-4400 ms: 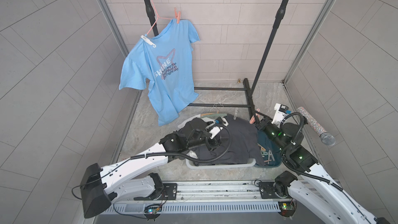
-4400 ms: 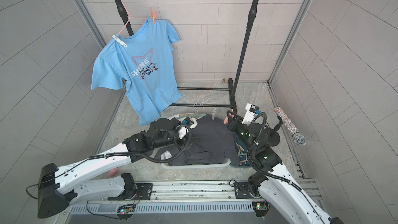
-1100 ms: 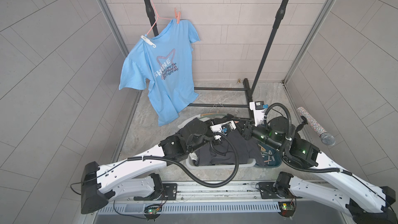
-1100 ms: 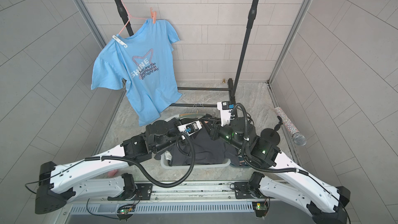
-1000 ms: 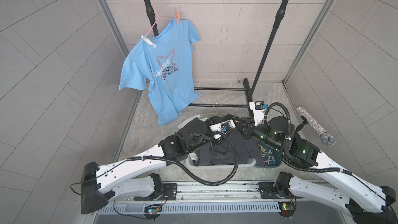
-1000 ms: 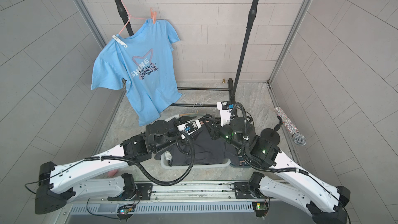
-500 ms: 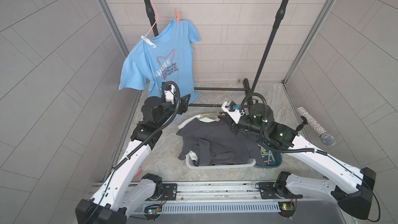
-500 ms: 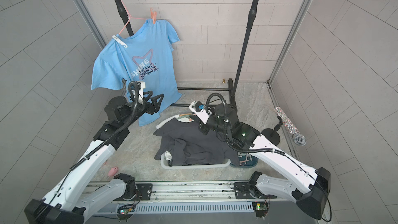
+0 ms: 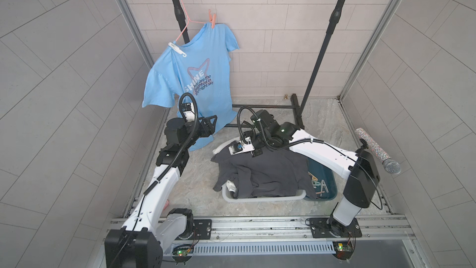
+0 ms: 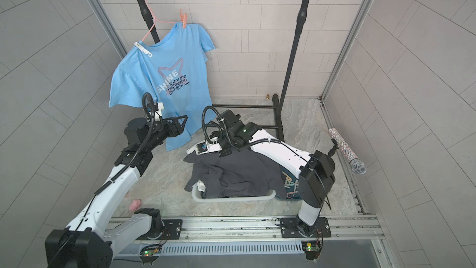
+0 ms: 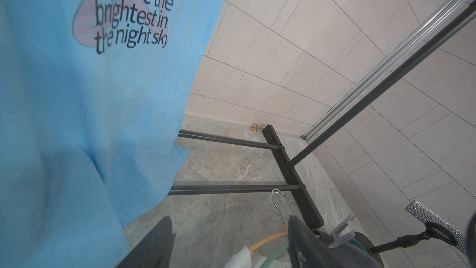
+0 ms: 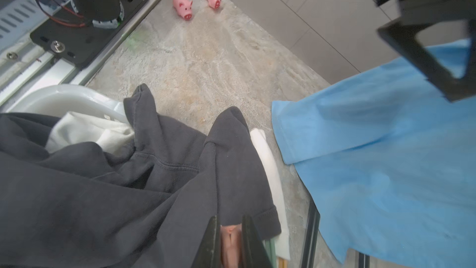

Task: Use clothespins to secure the t-shirt on both sides of the hanger
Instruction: Clamp the T-shirt on the hanger.

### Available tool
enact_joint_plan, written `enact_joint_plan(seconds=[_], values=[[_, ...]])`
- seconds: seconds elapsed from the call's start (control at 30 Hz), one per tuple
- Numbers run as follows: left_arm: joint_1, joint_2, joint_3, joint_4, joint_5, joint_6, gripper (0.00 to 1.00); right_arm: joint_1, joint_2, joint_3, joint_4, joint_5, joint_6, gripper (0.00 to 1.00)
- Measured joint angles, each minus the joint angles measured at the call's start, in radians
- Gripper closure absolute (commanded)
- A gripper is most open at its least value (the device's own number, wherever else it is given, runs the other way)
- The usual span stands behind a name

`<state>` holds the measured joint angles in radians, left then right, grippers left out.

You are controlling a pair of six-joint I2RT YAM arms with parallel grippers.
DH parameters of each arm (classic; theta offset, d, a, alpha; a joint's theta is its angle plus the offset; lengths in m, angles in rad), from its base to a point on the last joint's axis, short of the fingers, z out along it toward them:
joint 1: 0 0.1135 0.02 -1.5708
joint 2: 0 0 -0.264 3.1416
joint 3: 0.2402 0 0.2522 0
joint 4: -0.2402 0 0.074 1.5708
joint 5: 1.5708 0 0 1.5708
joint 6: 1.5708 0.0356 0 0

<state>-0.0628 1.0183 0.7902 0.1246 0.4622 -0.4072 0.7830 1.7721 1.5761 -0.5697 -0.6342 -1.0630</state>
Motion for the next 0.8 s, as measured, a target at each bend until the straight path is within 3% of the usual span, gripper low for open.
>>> enact_joint_plan(seconds=[0.3,0.8], values=[[0.000,-0.010,-0.006,-0.003,-0.016,0.023,0.27,-0.016,0.164,0.200,-0.094,-0.049,-0.110,1.00],[0.000,-0.003,-0.007,-0.002,-0.015,0.024,0.27,-0.023,0.270,0.284,-0.093,-0.009,-0.085,1.00]])
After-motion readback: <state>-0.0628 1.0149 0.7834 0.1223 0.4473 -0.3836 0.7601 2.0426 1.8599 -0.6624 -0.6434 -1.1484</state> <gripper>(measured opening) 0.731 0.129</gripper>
